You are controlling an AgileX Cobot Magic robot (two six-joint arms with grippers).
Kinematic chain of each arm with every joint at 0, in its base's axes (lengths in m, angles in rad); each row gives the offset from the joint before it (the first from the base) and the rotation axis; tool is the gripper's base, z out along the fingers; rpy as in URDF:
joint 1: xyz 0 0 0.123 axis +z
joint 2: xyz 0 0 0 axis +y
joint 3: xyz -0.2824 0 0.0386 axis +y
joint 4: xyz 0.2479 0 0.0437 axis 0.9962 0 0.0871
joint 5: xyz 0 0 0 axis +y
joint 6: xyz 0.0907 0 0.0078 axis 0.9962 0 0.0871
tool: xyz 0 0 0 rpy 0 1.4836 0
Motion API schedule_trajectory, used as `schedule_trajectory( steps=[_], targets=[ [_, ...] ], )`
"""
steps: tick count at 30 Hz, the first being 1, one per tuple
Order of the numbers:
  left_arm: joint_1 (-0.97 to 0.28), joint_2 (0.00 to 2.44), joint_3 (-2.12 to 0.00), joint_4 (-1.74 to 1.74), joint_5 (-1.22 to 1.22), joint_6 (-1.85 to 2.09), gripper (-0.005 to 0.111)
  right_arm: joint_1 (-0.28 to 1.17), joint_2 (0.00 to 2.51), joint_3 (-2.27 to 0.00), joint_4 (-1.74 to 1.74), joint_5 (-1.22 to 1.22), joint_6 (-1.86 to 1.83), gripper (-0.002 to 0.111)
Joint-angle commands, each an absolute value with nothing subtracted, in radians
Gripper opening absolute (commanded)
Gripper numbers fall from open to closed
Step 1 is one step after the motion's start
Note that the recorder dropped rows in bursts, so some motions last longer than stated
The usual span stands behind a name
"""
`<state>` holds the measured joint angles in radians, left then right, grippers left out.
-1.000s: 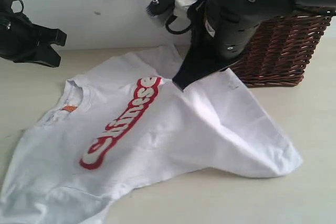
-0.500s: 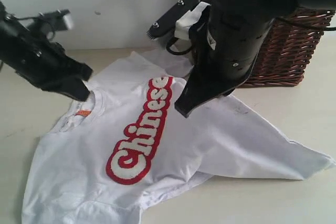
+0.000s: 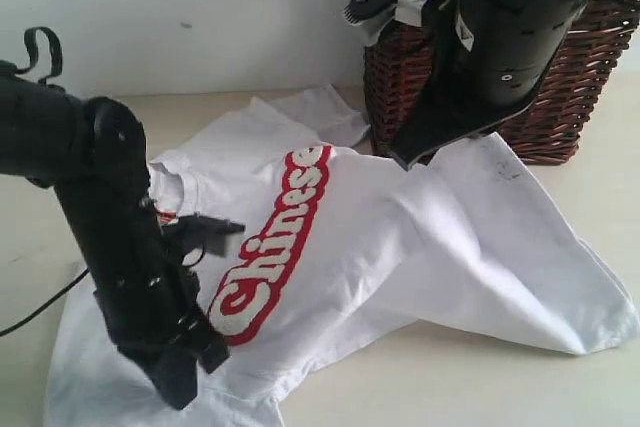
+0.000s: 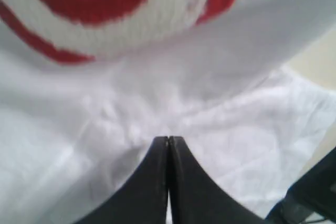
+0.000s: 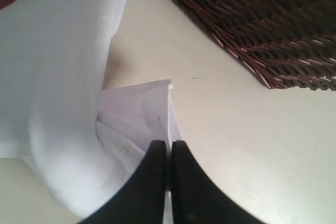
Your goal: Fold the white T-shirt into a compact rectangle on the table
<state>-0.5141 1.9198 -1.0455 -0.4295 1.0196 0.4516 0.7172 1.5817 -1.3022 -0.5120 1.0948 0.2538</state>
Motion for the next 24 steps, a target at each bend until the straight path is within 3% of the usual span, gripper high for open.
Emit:
schedule_trajectory(
  steps=[1, 18, 24],
  targets=[
    [-0.542, 1.918, -0.955, -0.42, 1.062, 0.427, 0.0, 0.668, 1.572, -1.302, -0.533, 1.084, 0.247, 0.0],
    [-0.546, 1.941, -0.85, -0.068, 1.096, 0.096, 0.0, 0.648, 1.572, -1.302, -0.503, 1.081, 0.232, 0.0],
    [-0.446, 1.967, -0.85, 0.136, 1.129, -0.081, 0.0, 0.645, 1.572, -1.302, -0.611, 1.096, 0.26, 0.0]
  ],
)
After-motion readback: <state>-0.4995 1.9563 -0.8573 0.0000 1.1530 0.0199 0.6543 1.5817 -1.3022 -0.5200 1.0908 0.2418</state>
